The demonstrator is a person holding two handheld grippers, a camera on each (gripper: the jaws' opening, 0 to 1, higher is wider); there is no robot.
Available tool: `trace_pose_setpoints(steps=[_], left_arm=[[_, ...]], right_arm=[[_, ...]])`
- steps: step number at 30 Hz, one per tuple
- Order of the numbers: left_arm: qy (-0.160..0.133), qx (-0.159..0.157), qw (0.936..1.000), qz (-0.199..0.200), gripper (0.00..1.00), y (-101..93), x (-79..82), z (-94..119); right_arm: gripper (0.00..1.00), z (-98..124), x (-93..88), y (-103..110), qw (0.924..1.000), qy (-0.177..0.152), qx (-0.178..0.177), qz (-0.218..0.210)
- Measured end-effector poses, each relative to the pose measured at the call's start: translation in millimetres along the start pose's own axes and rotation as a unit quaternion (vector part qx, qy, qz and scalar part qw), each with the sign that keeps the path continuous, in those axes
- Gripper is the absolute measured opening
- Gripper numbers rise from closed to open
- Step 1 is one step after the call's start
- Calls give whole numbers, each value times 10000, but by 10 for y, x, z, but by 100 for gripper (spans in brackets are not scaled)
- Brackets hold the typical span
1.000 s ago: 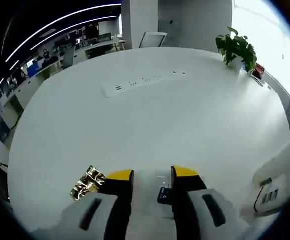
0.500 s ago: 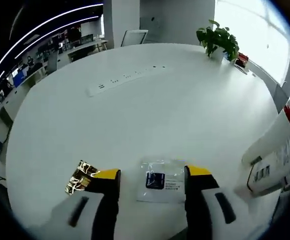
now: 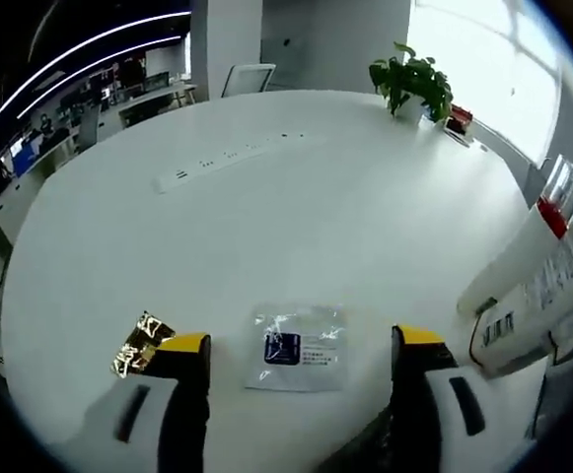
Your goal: Arrange the skincare products in the storage area until every visible bottle or jar stands upright without overlapping.
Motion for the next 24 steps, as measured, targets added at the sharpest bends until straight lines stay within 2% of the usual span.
trace_pose_setpoints(steps=[3, 9, 16, 18, 19, 24], left_arm=[[57, -26, 9999, -87, 75, 1, -24, -17], [177, -49, 9994, -286, 65, -75, -50, -26], [321, -14, 9985, -454, 58, -16, -79, -24], [385, 59, 9972, -639, 55, -13, -111, -14], [321, 40, 9965, -770, 55, -21, -100, -7], [306, -31, 9963, -796, 51, -72, -90, 28]], right_arm=[[99, -1, -8, -10, 10000, 0, -4, -6], [99, -4, -11, -10, 10000, 8, -5, -4], [99, -5, -13, -9, 10000, 17, -3, 2], [99, -7, -14, -10, 10000, 24, 2, 12], [99, -8, -14, -9, 10000, 27, 1, 10], [99, -6, -18, -11, 10000, 29, -8, 14]])
Point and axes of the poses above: the point that each gripper's makers call its tool centre point, and the gripper's own axes: z roughly backward along the fingers, y roughly to its left, x roughly out of its top, the point moved 4 cm from there along z, roughly backward along the fingers, and after that the axes turned 5 degrees about z, right-handed, at the moved point
